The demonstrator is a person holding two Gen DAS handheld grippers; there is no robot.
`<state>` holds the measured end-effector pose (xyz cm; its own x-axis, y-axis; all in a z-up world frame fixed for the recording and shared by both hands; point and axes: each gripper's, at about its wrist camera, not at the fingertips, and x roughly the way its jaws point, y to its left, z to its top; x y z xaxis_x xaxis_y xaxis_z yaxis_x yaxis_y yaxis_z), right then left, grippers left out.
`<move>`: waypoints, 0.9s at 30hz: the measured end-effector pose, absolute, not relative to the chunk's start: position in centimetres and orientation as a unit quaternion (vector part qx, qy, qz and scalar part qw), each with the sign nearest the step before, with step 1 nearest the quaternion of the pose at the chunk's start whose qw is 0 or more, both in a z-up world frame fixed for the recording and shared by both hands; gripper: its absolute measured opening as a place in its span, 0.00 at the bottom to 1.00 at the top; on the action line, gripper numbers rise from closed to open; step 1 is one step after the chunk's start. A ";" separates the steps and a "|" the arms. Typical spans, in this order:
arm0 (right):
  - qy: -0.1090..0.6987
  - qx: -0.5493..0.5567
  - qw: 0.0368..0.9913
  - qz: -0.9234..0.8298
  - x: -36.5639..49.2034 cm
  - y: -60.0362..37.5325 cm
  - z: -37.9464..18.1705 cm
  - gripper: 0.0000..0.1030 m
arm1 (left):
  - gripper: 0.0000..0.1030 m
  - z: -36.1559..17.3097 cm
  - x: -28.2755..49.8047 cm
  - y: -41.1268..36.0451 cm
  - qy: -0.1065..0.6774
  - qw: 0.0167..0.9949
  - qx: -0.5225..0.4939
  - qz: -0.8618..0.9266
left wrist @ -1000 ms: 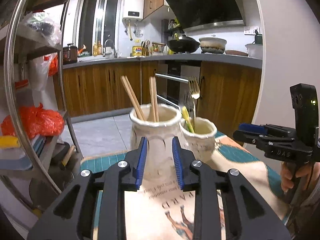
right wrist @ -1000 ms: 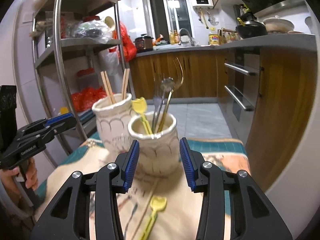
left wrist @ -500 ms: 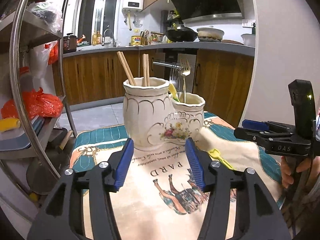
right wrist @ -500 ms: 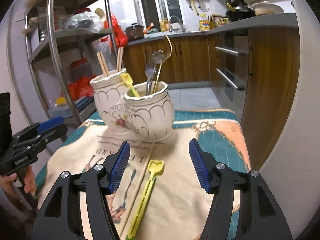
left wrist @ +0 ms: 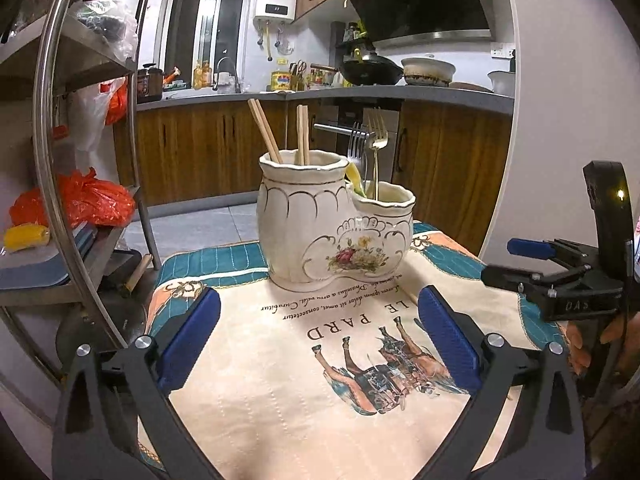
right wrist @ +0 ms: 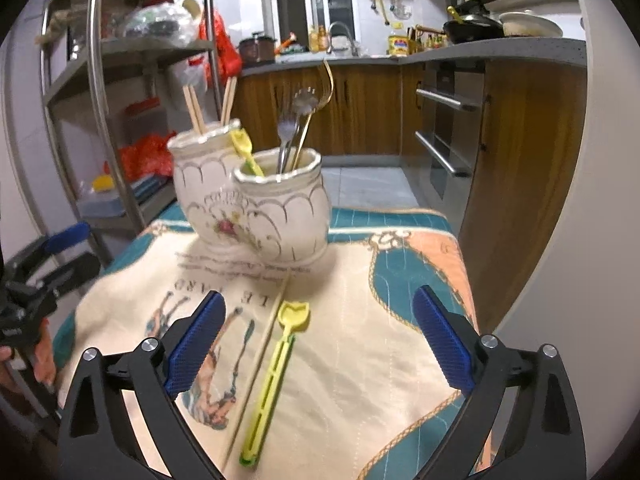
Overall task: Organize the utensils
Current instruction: 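Withdraw both open tools from the vases back toward the table, then grasp the yellow plastic utensil with right tool while left tool grasps the last wooden chopstick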
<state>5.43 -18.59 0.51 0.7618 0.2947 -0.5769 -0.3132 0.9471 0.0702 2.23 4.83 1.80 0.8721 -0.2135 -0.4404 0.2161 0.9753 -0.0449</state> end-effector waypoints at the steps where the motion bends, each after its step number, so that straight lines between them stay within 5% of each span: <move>1: 0.312 -0.022 0.936 0.161 5.5 -18.5 0.2 0.92 | 0.95 1.8 2.3 4.8 0.228 0.967 0.003 -0.110; 13: 0.393 -0.026 0.904 0.167 6.8 -18.1 -2.3 0.90 | 0.95 1.5 2.5 4.1 0.240 0.964 0.021 -0.115; 22: 0.424 -0.042 0.886 0.184 7.2 -16.1 -2.7 0.31 | 0.95 1.3 2.6 4.0 0.245 0.962 0.020 -0.117; 27: 0.435 -0.048 0.879 0.192 7.3 -15.5 -2.7 0.23 | 0.95 1.3 2.6 4.0 0.245 0.962 0.020 -0.118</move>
